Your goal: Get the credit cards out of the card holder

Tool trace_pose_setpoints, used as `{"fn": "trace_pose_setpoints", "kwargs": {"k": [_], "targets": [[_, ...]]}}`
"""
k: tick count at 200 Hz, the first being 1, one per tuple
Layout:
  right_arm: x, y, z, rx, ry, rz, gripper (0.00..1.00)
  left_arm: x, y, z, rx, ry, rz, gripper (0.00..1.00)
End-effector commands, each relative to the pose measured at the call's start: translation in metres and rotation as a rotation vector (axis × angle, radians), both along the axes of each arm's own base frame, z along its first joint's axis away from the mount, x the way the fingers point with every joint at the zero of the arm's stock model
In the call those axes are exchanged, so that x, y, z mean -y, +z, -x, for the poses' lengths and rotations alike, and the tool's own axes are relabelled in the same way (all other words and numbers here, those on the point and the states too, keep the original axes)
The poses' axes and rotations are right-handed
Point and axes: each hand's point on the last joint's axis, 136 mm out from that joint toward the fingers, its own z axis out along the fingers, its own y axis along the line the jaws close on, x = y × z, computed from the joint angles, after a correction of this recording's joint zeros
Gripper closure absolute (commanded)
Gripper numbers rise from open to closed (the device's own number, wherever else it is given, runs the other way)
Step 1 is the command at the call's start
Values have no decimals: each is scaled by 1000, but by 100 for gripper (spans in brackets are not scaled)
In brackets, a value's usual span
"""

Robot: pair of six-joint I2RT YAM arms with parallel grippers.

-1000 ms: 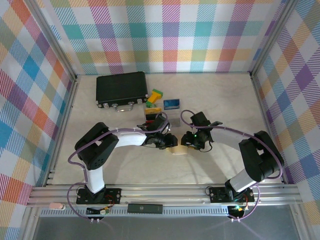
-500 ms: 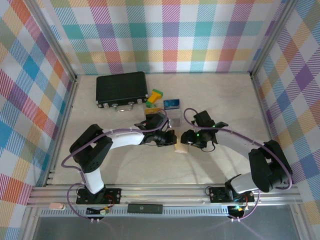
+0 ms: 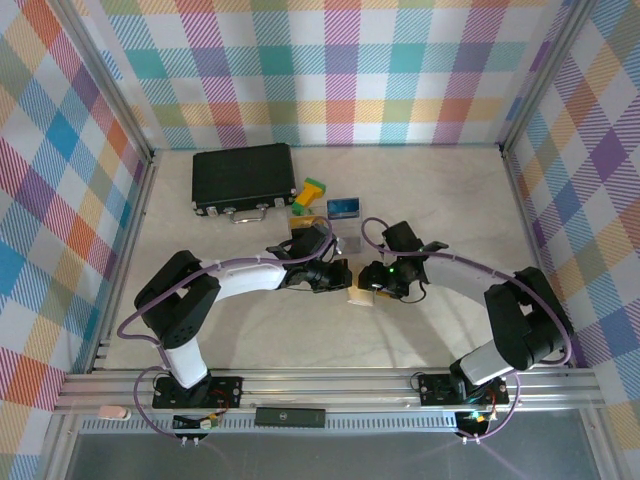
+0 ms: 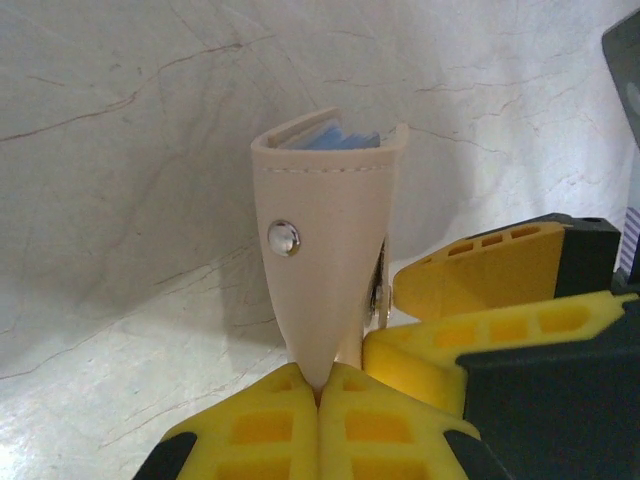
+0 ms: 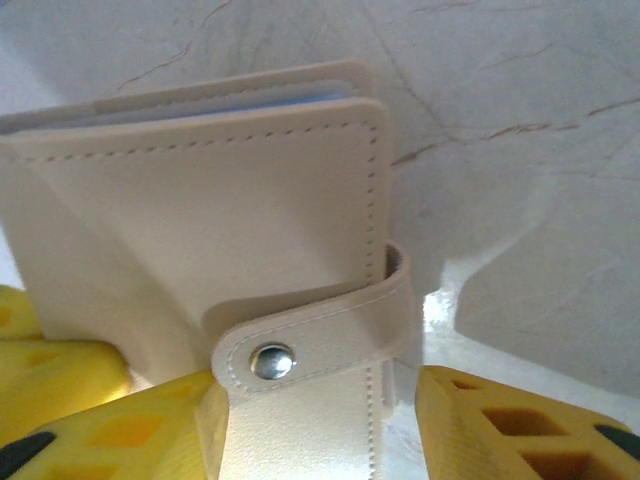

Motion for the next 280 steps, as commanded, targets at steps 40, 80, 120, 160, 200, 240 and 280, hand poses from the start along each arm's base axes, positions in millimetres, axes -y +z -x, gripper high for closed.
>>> {"fn": "trace_pose_setpoints", "kwargs": {"k": [40,80,120,160,200,240,280], "targets": [[48,-9,-15,51,-105,290,61,-23,-7,7,-22,15,-66,100],[18,-1,-17,60,-17,141,66,-29,-12,6,-20,29,-100,100],[-5,3,-20,45,21,27,69,-29,-17,4,-24,35,-112,100],[3,-10,-17,12,5,83,77,-34,-19,3,-31,62,-136,100],[4,-2,-16,35,24,79,93,-42,-10,-4,1,117,-142,70],[-11,24,-14,76,87,-8,100,-70,10,-18,73,213,-158,44],[-35,56,-11,94,145,-78,100,-118,32,-32,140,346,-173,27]]}}
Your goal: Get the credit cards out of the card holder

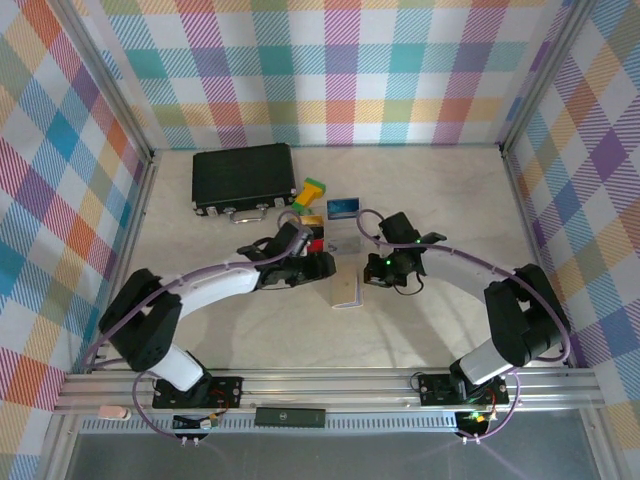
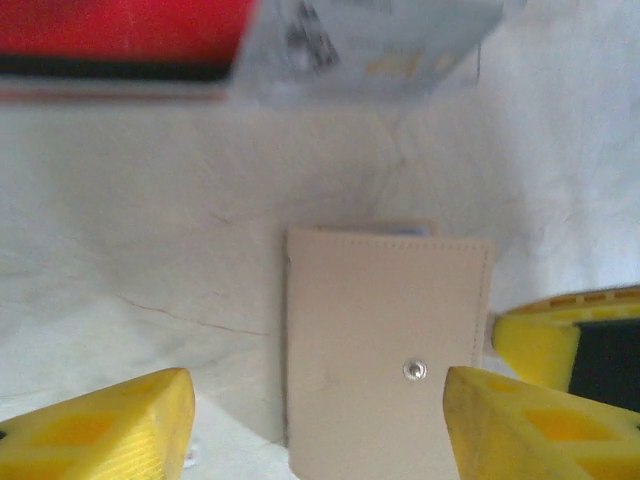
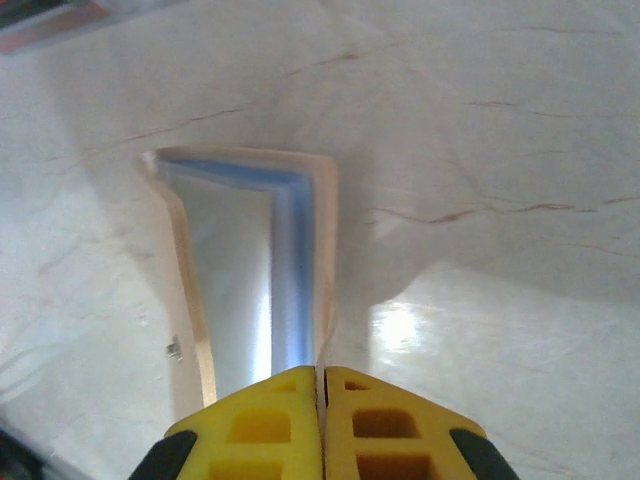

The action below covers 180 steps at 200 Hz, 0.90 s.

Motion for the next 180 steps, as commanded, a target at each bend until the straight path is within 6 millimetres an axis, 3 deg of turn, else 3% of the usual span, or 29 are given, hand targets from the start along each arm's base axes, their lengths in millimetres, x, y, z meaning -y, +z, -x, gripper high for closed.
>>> {"fn": "trace_pose_setpoints", "kwargs": {"k": [1,47,68,89,129,180], "targets": [[-22,34,3,28,71,-77,100,-37,5,-4,32,92,-56,26],[-51,50,10,-16,72,-122,100,-94,10,-5,39,181,-140,1],[-63,48,10,-28,82,-116,100,-106,13,-6,59,200,-144,0],[-67,44,9,-39,82,-101,100,-109,14,-8,80,200,-143,0],[-67,41,8,-36,80,-86,100,-91,23,-10,129,126,-59,4],[-75,72,-1,19,95,-122,100,-91,33,-12,169,124,-48,5]]}}
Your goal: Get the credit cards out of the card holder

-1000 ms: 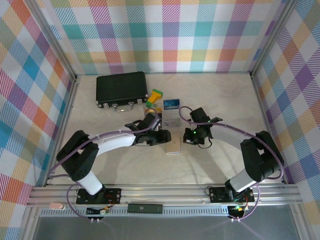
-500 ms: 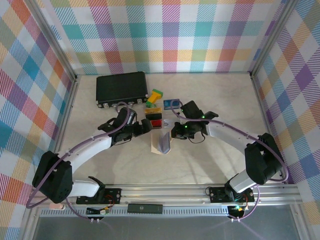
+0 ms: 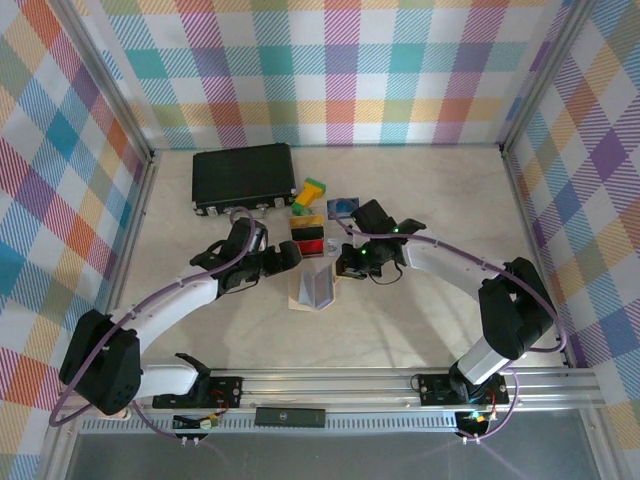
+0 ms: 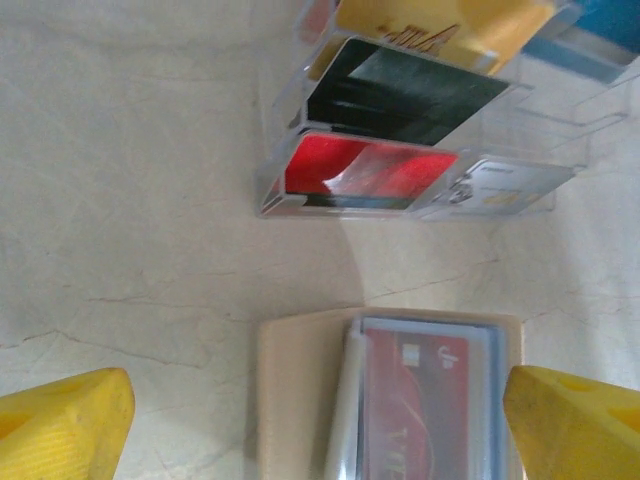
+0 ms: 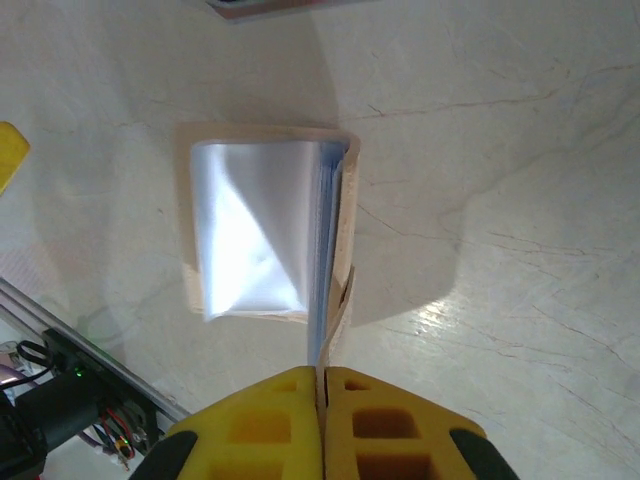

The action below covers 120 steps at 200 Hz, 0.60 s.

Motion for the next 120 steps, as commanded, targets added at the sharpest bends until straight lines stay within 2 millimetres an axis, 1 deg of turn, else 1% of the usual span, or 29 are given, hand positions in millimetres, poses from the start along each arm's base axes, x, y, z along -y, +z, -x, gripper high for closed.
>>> {"fn": "trace_pose_setpoints", "kwargs": {"k": [1,18,28,47,69,85,94,120], "targets": [[-9,26,-4,37,16,-34,100,0,9,0,43,-18,12,6],[-17,35,-3,38,48,-76,100,-1,8,0,42,-14,8,6],[-20,35,-2,30,58,-87,100,0,7,-1,40,-14,8,7],[-18,25,-3,14,53,-64,100,2,4,-1,29,-22,16,9],[-9,11,-4,6,36,-2,100,10,1,1,11,-46,42,13],[1,2,-4,15,19,55,100,17,-2,2,-3,-71,59,18],[8,-1,-5,28,12,92,100,23,-4,4,-11,-91,67,20],[30,-14,-4,57,-1,198,100,45,-9,8,-31,-156,78,30]]}}
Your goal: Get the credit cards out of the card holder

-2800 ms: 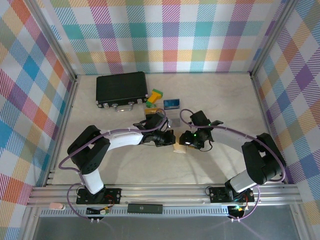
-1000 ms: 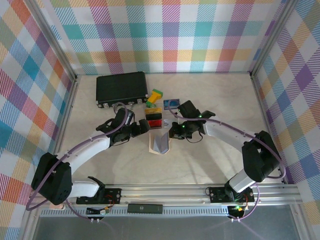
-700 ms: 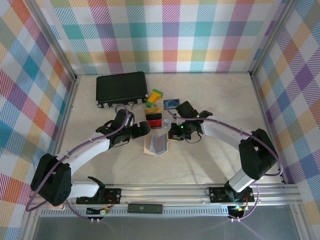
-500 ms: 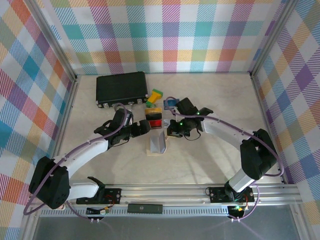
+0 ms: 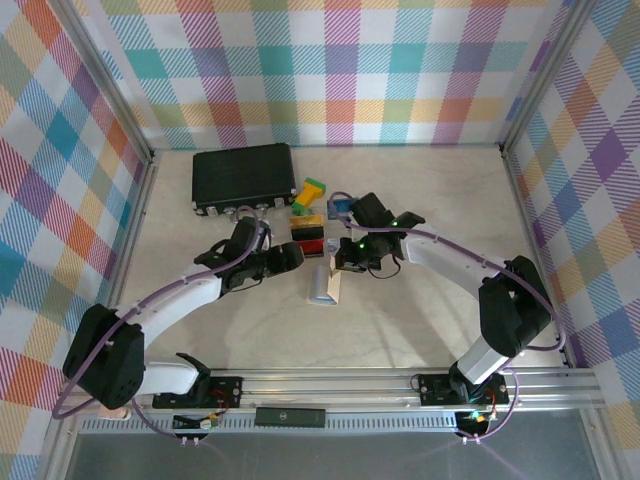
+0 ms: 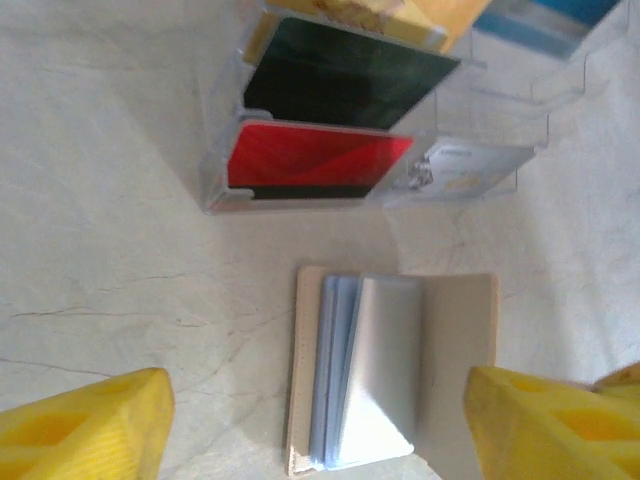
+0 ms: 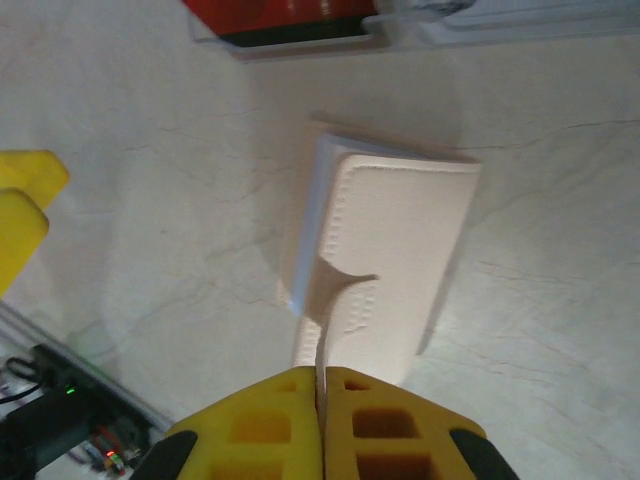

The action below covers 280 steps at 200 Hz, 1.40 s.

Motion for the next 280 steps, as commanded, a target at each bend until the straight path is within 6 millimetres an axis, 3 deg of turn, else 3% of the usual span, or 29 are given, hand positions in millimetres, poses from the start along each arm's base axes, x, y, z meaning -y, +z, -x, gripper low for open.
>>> {"fn": "trace_pose_setpoints", "kwargs": {"k": [1,38,86,162,229,280], "targets": [[28,-20,7,11,-3,144,100,24,-4,7,-16,-85,33,30],[54,-42,10,3,-45,259,100,57,-16,14,-55,-160,26,42],[75,-66,10,-19,-99,310,100,78,-35,18,-118,-174,50,58],[82,-95,9,-37,-108,336,100,83,-51,19,-172,-186,23,67],[81,-100,4,-29,-107,314,99,94,-59,18,-202,-191,24,68],[79,-74,-4,36,-133,265,88,100,-60,19,-211,-208,40,65]]}}
